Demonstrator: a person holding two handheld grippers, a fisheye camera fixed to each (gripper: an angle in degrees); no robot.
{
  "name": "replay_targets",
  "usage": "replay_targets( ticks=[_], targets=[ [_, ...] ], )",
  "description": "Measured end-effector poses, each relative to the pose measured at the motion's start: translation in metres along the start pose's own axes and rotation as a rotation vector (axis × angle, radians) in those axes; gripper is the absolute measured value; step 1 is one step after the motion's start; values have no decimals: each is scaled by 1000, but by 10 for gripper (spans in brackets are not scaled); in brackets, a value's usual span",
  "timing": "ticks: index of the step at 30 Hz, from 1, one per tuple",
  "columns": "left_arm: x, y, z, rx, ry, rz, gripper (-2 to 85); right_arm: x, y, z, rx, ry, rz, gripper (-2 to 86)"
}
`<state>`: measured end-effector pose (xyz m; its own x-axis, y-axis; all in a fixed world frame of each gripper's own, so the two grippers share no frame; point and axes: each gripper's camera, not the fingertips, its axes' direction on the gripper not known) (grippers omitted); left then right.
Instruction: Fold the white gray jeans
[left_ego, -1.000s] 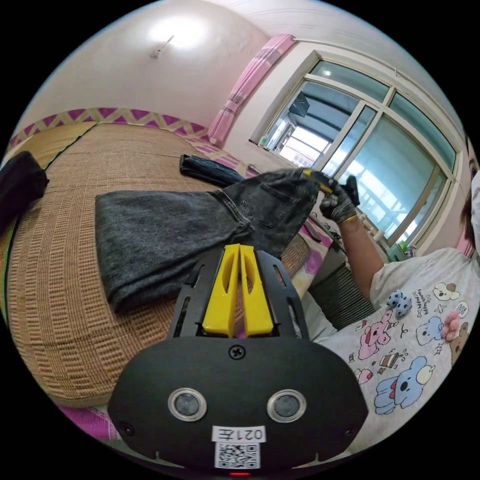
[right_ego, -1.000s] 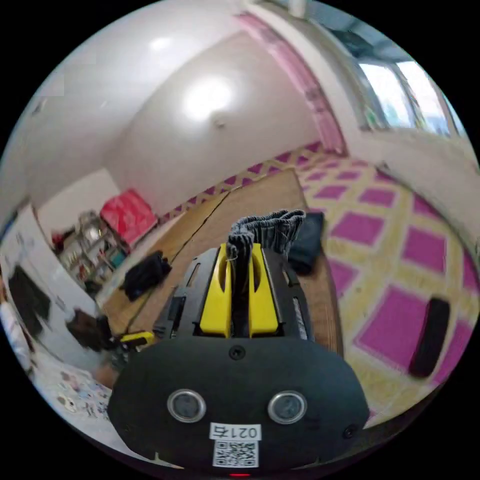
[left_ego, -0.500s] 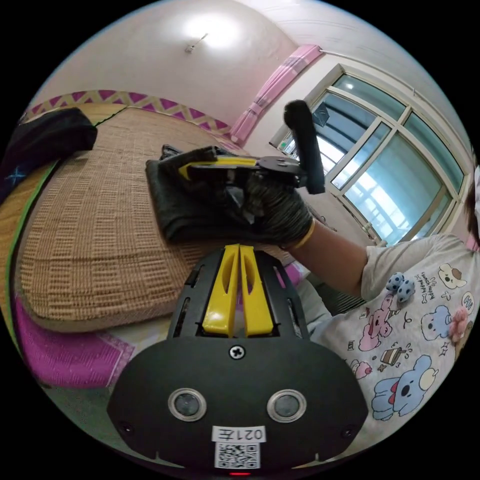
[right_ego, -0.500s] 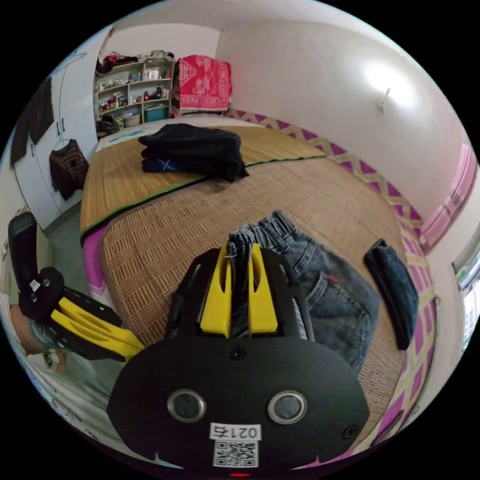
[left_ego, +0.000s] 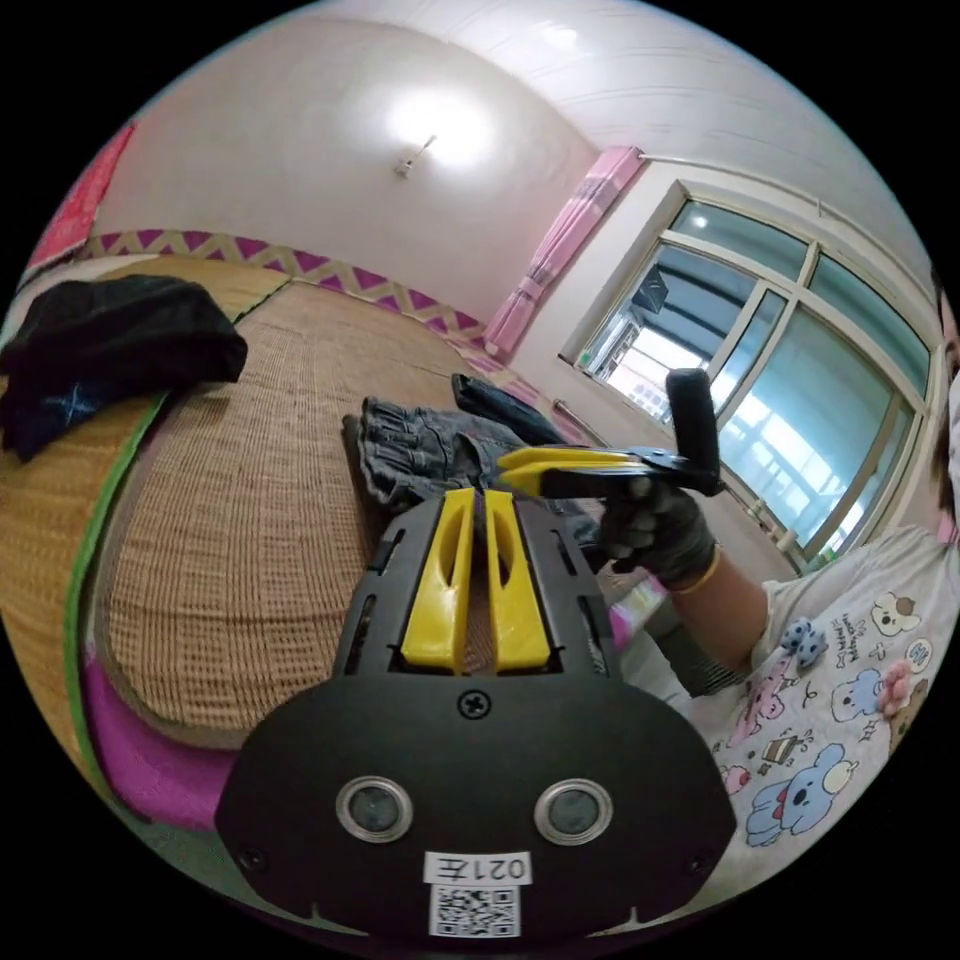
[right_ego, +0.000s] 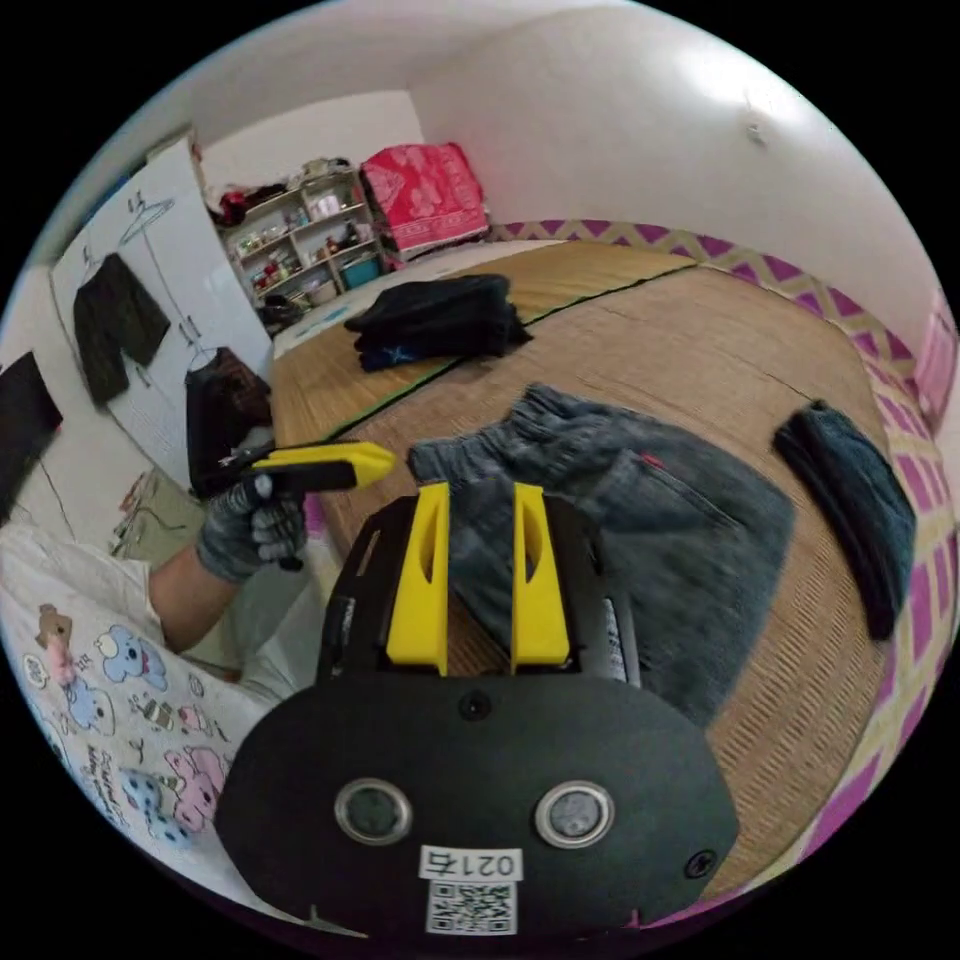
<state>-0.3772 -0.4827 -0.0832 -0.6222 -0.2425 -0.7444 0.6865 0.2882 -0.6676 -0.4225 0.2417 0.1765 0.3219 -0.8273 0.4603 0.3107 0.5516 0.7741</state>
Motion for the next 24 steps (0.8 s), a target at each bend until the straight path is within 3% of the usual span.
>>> replay_targets(
  ticks=[4,7,10,12,16,20,24],
  targets=[
    [-25,-32,28,-148,-66,41,17,51,45,-28,-60,202,61,36],
    [-61,-27,44,-291,-151,-20,-5,80,85,3,-288,199,75,6],
    [-101,-20,28,-233,-25,-151,-8,100,115,5,-151,130,128,0],
    [-115,-26,20,-225,2,-181,-7,114,107,2,-179,89,157,3],
    [-150,-46,-19,-7,-4,-205,5,178,87,-24,44,18,326,69],
    [-206,-69,3,-171,90,-321,121,273,69,4,56,-98,514,120],
    [-238,-88,20,-279,168,-327,137,327,60,41,-3,-248,581,127]
  ],
)
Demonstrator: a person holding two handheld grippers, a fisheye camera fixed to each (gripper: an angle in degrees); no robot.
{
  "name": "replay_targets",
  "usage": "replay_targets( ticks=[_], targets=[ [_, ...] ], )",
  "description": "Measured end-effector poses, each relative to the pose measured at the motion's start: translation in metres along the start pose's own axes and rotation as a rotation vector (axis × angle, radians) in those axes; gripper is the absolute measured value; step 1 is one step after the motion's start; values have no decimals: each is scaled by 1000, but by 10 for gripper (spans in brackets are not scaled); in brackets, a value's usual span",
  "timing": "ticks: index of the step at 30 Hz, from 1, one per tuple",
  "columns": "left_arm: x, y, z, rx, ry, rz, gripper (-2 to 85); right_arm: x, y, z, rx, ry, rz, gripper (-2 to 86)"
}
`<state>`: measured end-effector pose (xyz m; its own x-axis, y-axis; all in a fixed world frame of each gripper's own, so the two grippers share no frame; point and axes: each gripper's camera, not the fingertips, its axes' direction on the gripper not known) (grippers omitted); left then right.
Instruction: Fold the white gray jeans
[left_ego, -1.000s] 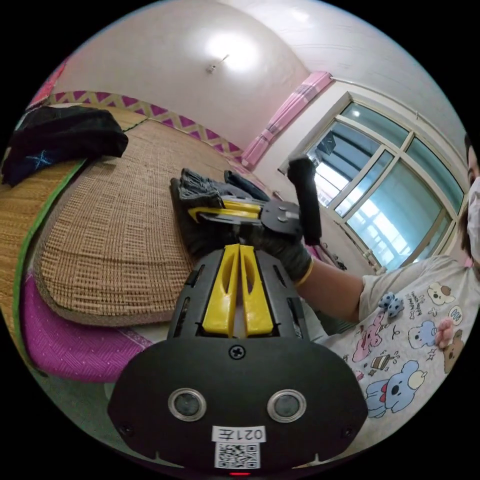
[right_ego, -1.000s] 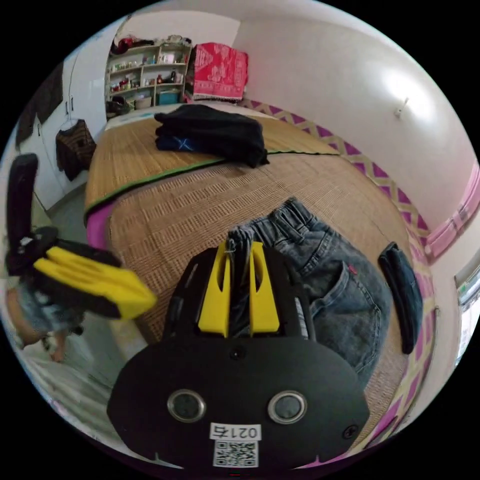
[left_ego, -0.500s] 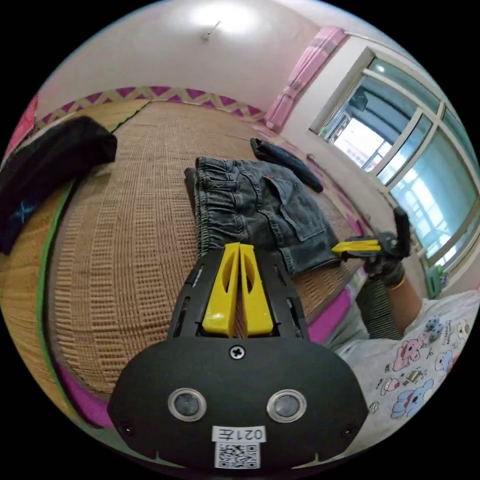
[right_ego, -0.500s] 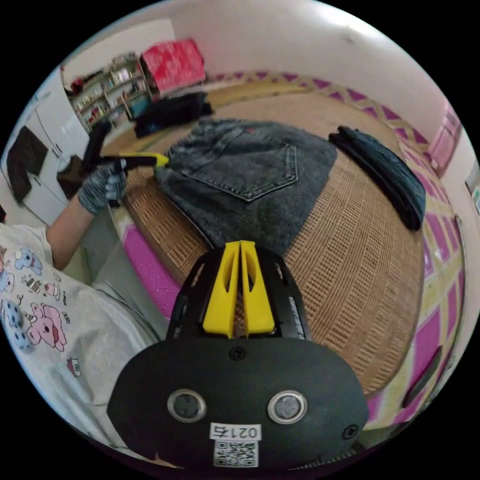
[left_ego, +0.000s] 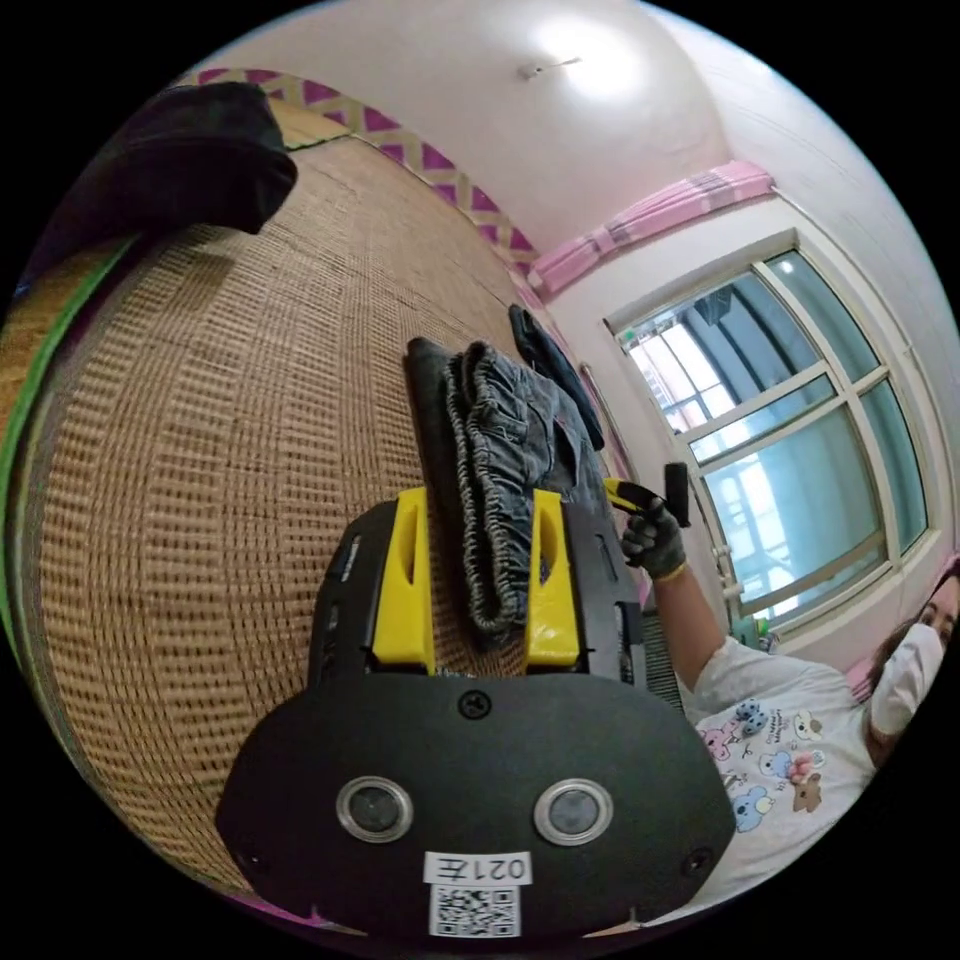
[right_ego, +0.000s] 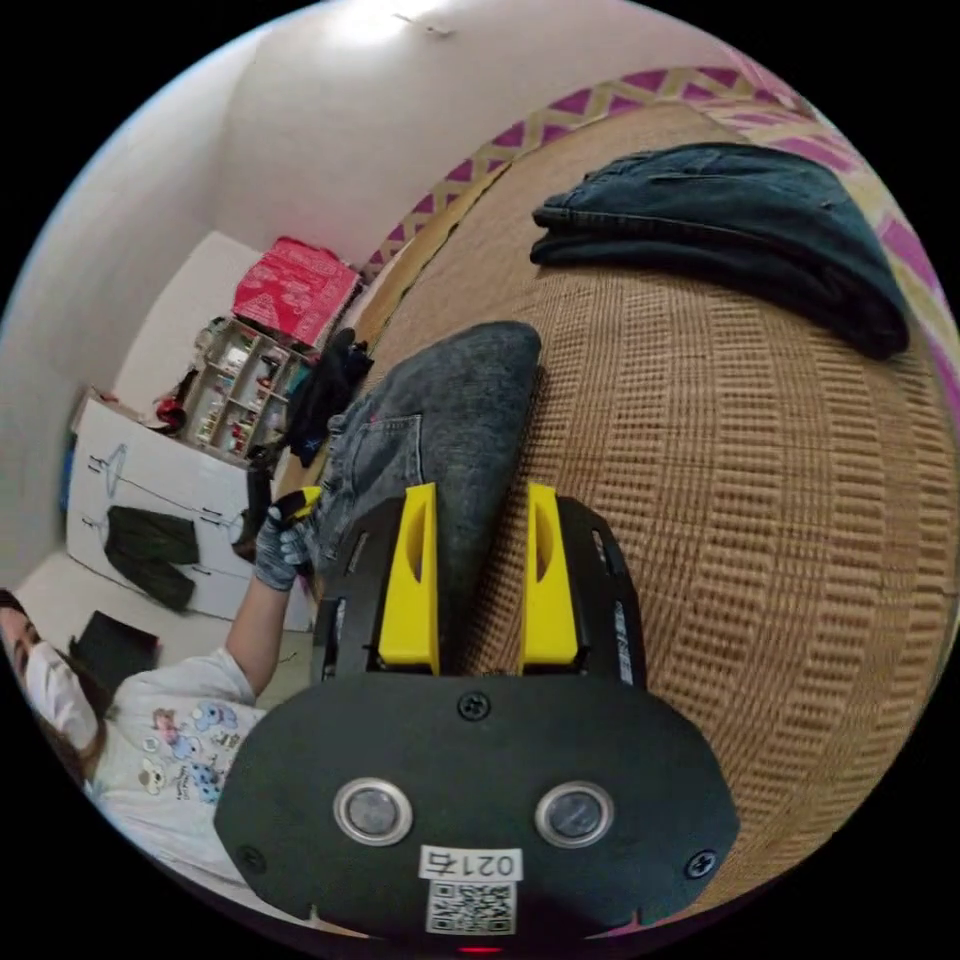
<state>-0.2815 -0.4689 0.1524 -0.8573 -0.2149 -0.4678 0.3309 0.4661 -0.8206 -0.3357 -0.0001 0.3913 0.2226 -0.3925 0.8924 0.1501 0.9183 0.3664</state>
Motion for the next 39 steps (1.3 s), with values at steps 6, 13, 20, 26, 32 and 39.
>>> replay_targets(
  ticks=[6,13,20,26,32,39],
  targets=[
    [-10,-29,-2,-92,-20,-10,84,26,-35,33,-65,-144,71,76],
    [7,-43,-104,63,6,80,52,-55,-79,20,-51,-132,-166,50],
    [-3,-77,-298,284,-176,127,52,-227,-212,122,-116,-185,-445,48],
    [-65,-115,-430,461,-321,-19,57,-366,-309,253,-127,-91,-587,58],
    [-185,-90,-456,546,-488,-387,66,-373,-300,328,-143,175,-591,68],
    [-90,-27,-415,653,-694,-37,18,-275,-225,251,-101,422,-618,71]
  ],
)
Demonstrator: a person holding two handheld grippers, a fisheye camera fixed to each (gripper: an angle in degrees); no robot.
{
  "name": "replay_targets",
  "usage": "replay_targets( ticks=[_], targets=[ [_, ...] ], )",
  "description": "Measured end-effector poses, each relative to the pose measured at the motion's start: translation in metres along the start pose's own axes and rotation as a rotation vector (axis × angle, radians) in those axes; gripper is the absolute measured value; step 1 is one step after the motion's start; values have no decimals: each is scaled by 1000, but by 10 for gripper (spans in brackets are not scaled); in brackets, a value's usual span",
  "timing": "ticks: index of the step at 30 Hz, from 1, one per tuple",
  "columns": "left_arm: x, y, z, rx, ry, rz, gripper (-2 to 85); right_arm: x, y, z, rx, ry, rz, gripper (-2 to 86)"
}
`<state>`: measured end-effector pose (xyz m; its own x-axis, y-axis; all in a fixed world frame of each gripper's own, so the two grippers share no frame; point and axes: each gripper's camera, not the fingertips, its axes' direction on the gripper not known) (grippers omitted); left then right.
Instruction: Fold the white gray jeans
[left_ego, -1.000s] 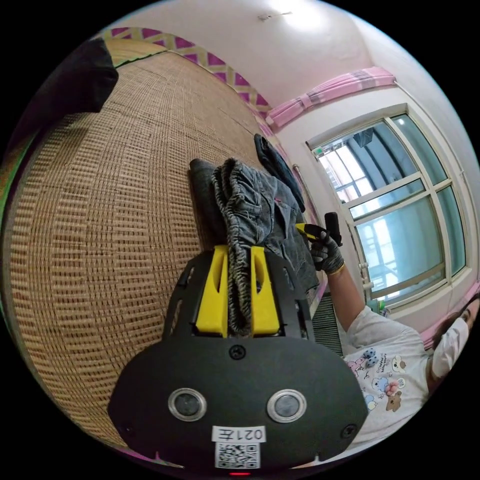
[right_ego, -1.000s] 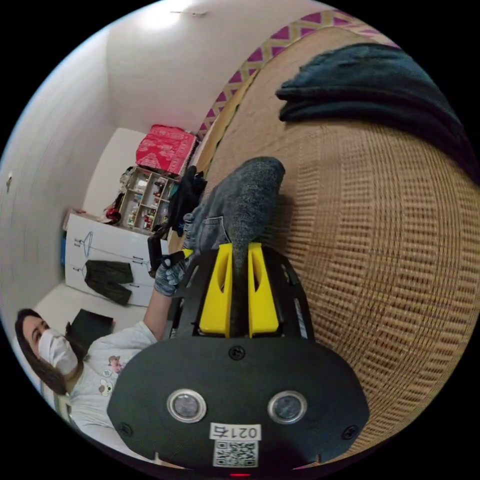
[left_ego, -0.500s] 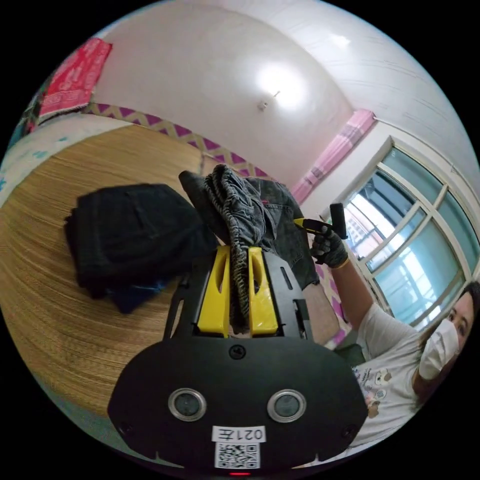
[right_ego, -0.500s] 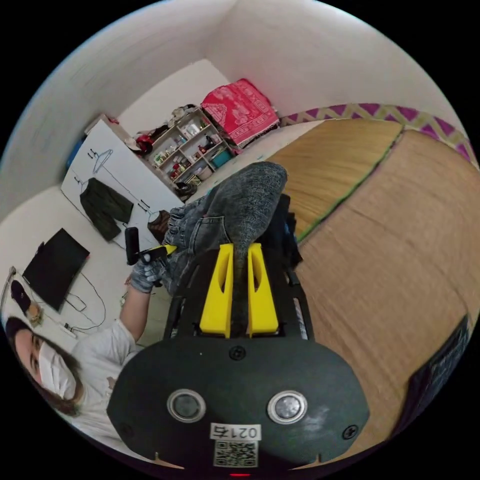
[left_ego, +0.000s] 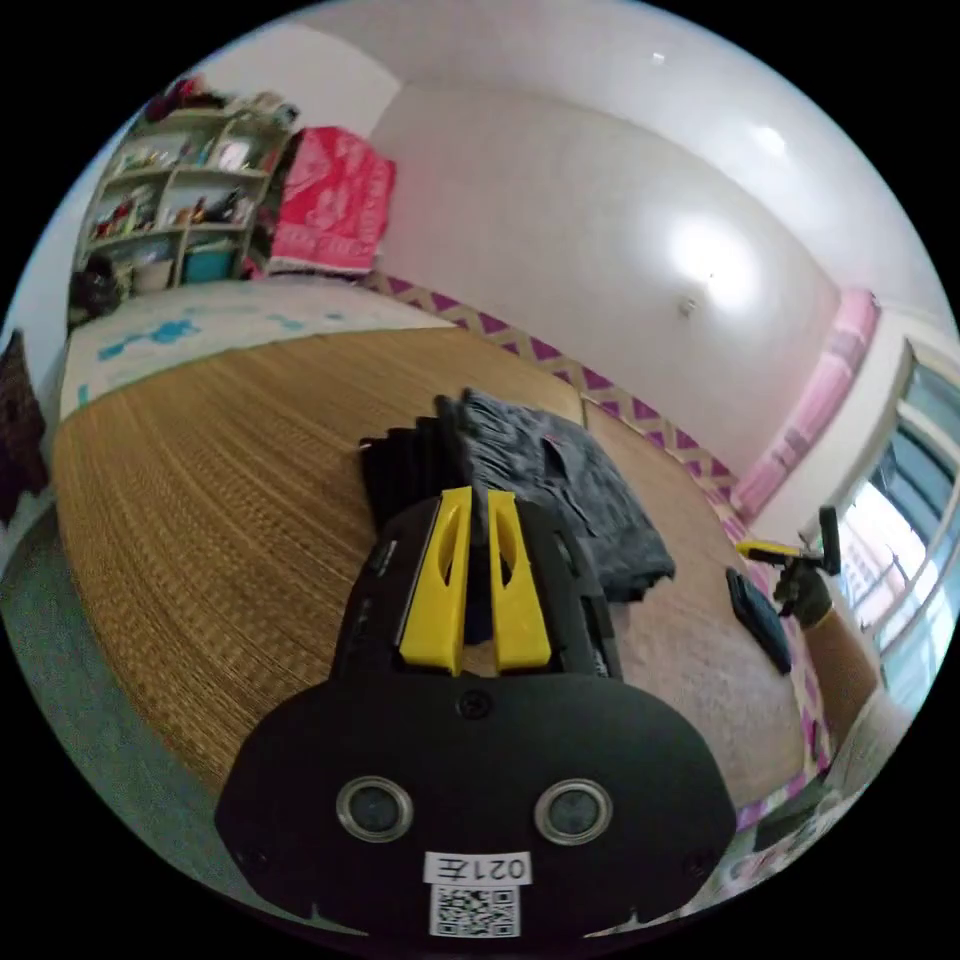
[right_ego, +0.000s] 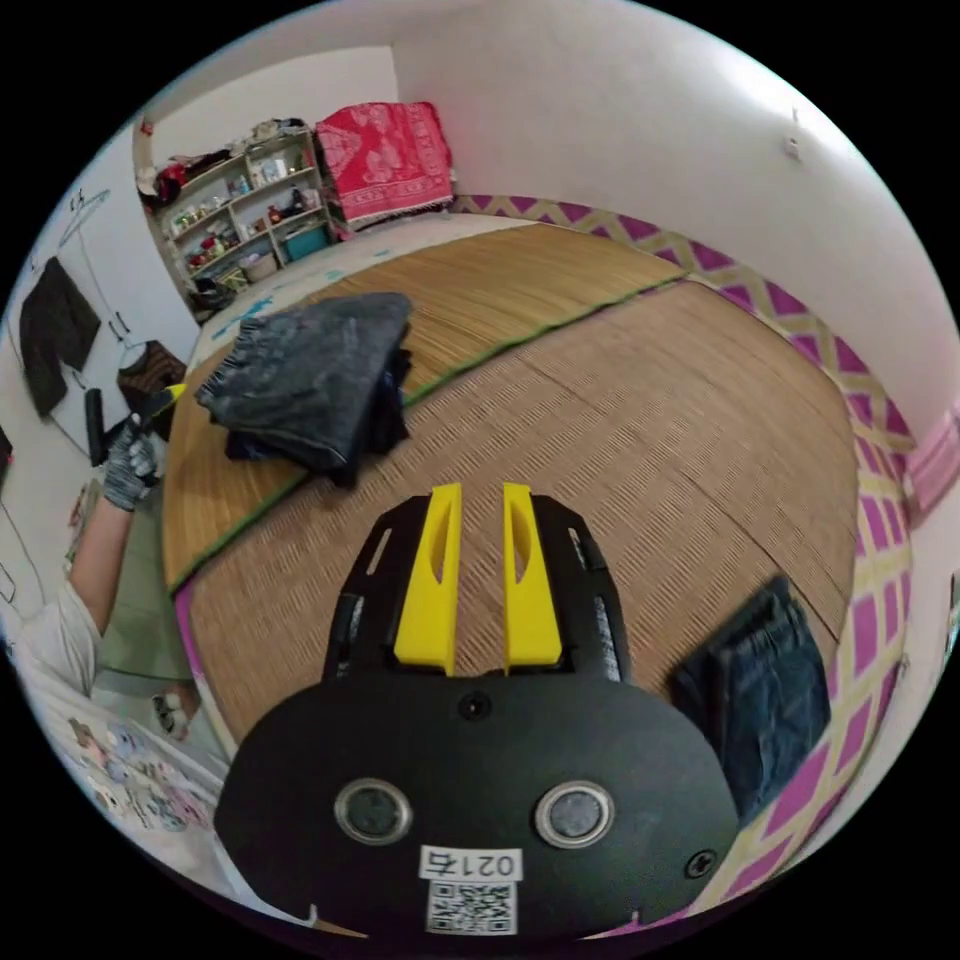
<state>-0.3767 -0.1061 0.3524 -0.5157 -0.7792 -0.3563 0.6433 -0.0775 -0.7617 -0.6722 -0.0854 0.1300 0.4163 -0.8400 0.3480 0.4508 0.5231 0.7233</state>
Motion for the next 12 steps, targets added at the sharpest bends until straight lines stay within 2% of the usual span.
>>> replay_targets(
  ticks=[5,8,12],
  targets=[
    [110,58,16,-134,159,236,43,66,103,-46,-27,285,86,96],
    [168,102,30,-176,184,326,56,79,139,-39,-118,445,7,124],
    [227,151,53,-262,288,332,61,78,163,-10,-210,466,-90,158]
  ],
)
